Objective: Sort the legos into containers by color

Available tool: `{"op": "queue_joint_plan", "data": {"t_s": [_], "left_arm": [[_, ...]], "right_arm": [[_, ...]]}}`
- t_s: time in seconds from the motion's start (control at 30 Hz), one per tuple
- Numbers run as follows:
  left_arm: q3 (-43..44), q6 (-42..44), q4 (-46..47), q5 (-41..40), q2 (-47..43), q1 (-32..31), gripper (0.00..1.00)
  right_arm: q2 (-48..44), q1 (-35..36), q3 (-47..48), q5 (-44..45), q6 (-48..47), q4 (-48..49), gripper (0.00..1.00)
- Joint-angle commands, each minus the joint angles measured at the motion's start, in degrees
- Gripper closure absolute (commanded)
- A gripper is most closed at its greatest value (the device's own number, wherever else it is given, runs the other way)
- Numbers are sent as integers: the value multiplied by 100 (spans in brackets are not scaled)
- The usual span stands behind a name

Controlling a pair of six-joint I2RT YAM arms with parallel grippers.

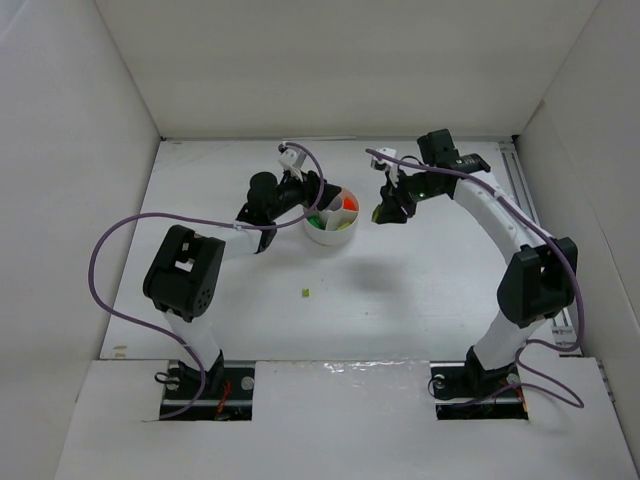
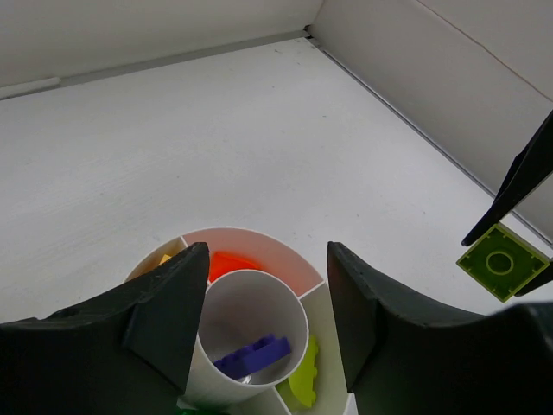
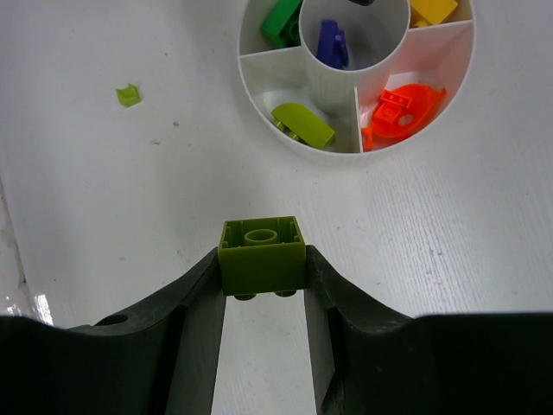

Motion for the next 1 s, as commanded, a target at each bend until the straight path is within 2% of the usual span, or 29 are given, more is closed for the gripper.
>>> {"op": "queue_joint_plan", "data": {"t_s": [0.0, 0.1, 0.23, 0.33, 0.43, 0.6, 0.63, 0.87, 0.97], "left_arm": [[12, 7, 491, -16, -271, 52, 45], [12, -150, 614, -16, -421, 114, 42], [135, -397, 509, -78, -955, 430, 37], [135, -398, -25, -209, -1316, 781, 36], [75, 50, -956, -569, -1861, 1036, 32], [-32, 376, -1914, -1219, -2687, 1292, 13], [-32, 454, -2238, -1429, -2758, 1353, 0], [407, 455, -3558, -2265, -2926, 1406, 0], [461, 455, -3639, -2197, -2926, 1476, 0]], "right_arm": [[0, 141, 276, -180, 90, 255, 100], [0, 211, 276, -250, 301, 458, 100], [0, 397, 276, -198, 1099, 923, 100], [0, 730, 329, 65, 1505, 1153, 100], [123, 1002, 504, 381, 2041, 1153, 100], [352, 1188, 584, 856, 3068, 1074, 100], [352, 1240, 584, 918, 3184, 1213, 100], [518, 1504, 513, 1762, 3720, 1355, 100], [641, 1557, 566, 1937, 3782, 1355, 100]]}}
